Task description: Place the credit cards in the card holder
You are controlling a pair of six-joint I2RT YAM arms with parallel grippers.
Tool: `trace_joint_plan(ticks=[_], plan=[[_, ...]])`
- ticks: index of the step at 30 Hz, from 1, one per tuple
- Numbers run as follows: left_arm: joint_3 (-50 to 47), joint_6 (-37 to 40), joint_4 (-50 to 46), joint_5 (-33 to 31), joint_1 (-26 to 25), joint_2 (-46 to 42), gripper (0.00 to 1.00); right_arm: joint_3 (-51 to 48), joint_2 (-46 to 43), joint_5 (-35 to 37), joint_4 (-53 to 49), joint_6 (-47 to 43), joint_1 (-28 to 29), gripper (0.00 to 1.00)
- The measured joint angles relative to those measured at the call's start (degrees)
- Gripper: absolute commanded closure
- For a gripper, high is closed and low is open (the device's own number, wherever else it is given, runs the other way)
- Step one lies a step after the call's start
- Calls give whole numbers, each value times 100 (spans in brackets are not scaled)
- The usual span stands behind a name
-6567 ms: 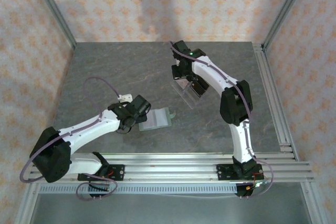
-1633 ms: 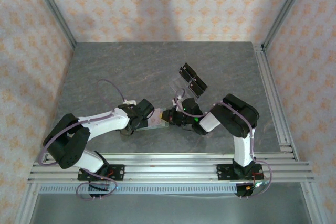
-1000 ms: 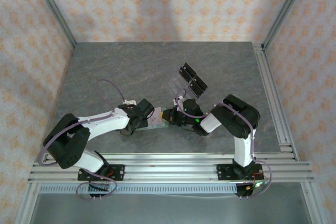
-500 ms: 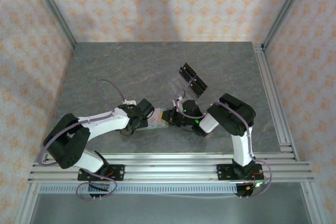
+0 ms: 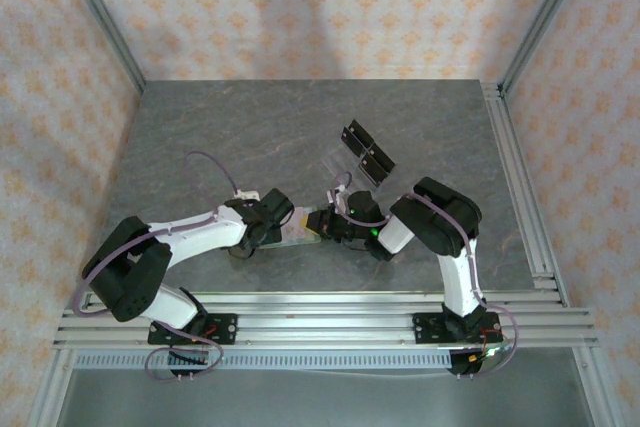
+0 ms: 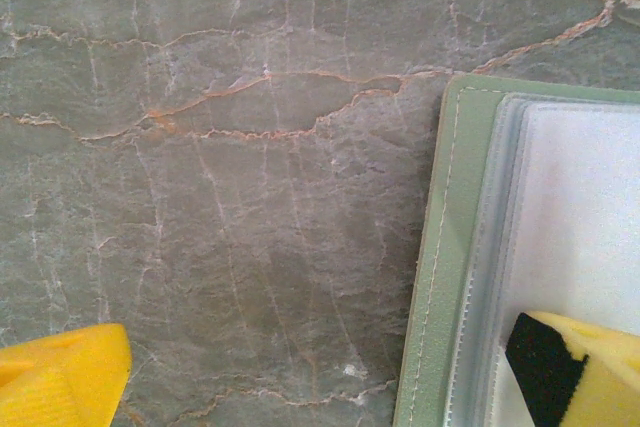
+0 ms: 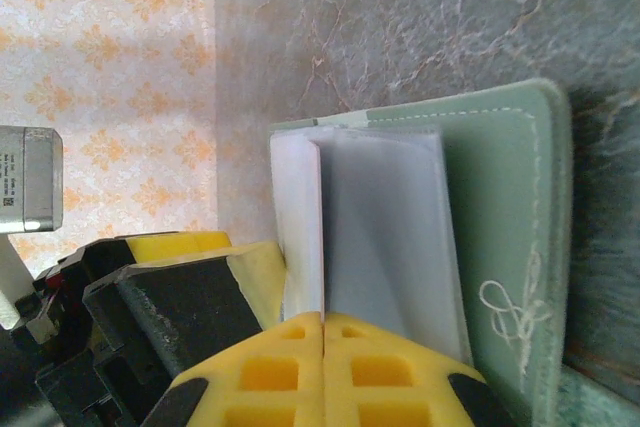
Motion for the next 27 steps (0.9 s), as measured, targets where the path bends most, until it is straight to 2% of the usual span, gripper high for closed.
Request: trace_joint_plan(ticks=[13, 21, 27], plan=[[-2, -9, -35, -7, 0, -39, 0, 212, 61, -20, -201, -4, 111, 100], [17, -472, -868, -424, 98, -651, 0, 306, 59, -20, -396, -72, 114, 100], [46, -614, -1172, -564, 267, -214, 0, 439, 24, -24, -739, -203, 114, 100]])
